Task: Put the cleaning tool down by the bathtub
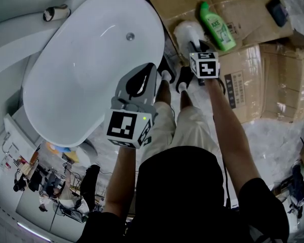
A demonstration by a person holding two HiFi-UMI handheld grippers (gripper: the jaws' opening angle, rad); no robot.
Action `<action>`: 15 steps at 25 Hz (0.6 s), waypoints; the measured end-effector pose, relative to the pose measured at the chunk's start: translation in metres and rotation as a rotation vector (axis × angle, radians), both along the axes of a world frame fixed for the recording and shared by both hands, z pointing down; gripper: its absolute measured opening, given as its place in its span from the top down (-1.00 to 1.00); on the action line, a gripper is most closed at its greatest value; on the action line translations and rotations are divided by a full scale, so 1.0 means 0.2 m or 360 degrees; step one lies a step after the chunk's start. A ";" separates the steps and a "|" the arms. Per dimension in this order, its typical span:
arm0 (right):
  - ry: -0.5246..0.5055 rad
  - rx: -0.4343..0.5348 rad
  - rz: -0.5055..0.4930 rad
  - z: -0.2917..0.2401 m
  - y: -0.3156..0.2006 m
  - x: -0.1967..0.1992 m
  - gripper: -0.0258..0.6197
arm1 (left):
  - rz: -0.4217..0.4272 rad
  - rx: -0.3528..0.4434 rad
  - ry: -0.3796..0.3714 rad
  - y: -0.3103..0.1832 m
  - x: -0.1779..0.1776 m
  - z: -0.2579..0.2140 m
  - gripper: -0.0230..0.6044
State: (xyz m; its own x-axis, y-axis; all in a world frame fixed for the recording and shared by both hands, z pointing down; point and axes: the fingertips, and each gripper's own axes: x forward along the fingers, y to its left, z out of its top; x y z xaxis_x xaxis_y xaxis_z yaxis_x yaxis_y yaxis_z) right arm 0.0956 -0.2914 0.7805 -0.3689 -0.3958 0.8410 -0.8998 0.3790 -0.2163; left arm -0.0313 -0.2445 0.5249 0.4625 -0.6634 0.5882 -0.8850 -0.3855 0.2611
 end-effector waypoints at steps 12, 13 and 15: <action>-0.0006 0.0024 -0.0037 -0.03 0.01 0.00 0.55 | -0.0021 -0.0002 0.0016 0.04 0.00 -0.01 0.93; -0.0008 0.0031 -0.0039 -0.04 0.00 0.01 0.53 | -0.0025 0.0001 0.0019 0.04 0.00 -0.01 0.93; -0.0011 0.0037 -0.0046 -0.05 0.01 0.01 0.50 | -0.0030 0.0009 0.0017 0.06 0.00 -0.02 0.93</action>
